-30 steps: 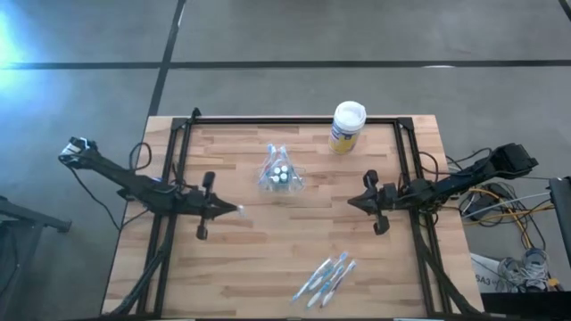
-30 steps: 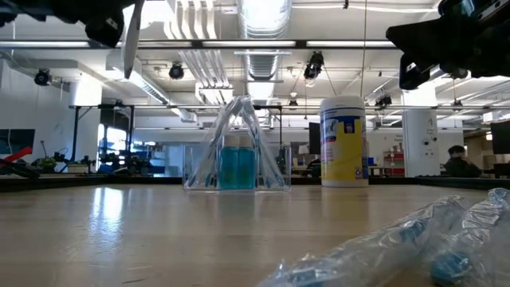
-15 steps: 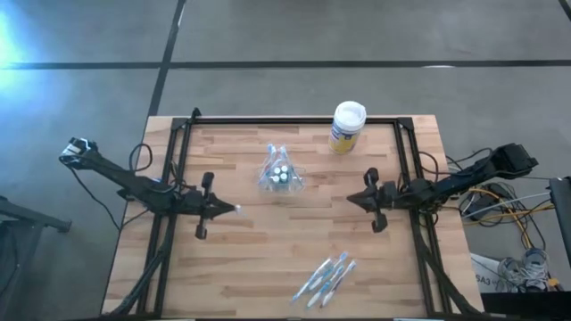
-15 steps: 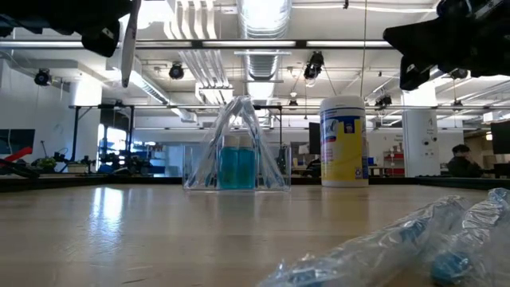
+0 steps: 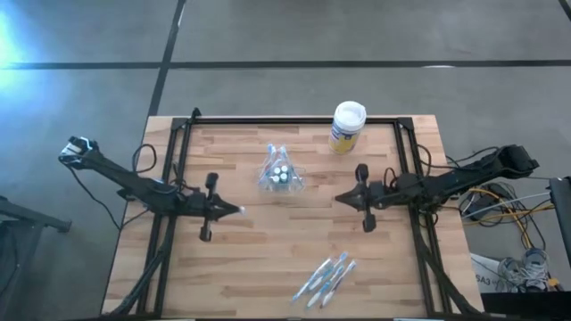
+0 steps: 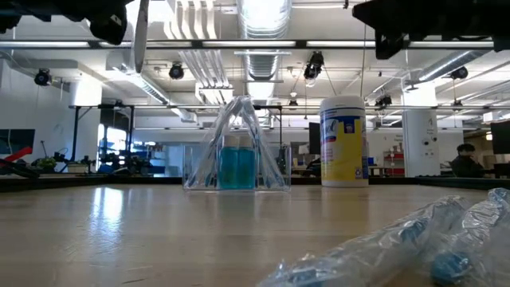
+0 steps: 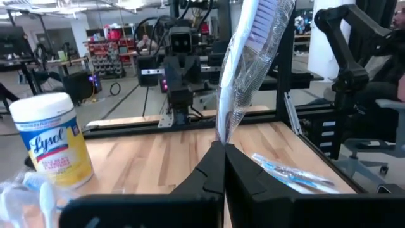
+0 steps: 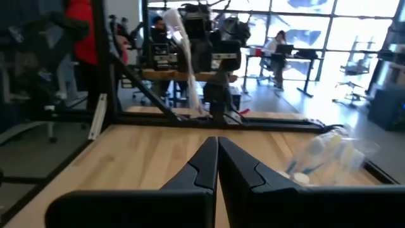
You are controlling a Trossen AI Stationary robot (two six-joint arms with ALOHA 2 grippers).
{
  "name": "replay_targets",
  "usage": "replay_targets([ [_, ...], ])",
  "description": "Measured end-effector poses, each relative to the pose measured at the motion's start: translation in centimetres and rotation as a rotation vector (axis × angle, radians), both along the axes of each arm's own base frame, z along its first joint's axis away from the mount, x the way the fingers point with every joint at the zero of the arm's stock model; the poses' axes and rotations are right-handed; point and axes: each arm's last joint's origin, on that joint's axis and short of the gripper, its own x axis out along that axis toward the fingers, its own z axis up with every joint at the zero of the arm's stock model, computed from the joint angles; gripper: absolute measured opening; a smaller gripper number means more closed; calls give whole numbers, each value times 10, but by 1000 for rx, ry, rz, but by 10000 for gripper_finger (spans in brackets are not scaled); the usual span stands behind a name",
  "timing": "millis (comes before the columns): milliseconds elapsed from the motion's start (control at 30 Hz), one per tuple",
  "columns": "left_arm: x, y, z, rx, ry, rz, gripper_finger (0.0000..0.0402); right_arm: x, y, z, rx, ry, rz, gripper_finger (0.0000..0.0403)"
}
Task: Pick & Place toothbrushing station
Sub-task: Put the purple toothbrush into the transparent organizer
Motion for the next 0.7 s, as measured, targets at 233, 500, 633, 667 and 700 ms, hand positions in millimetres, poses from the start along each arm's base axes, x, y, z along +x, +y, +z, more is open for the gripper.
replay_targets([
  [233, 20, -10, 11, 10, 8, 0, 0, -3, 0, -8, 3, 10, 14, 32],
  [500, 63, -25, 40, 89, -15, 26, 0, -6, -1, -9, 15, -62, 20, 113],
  [633, 92, -29, 53, 118, -11, 61, 0, -6, -1, -9, 5, -61, 21, 146],
  [667, 99, -29, 55, 125, -7, 71, 0, -6, 0, -9, 5, -62, 22, 153],
  [700, 106, -29, 56, 133, -4, 77, 0, -6, 0, -8, 7, -63, 24, 159],
])
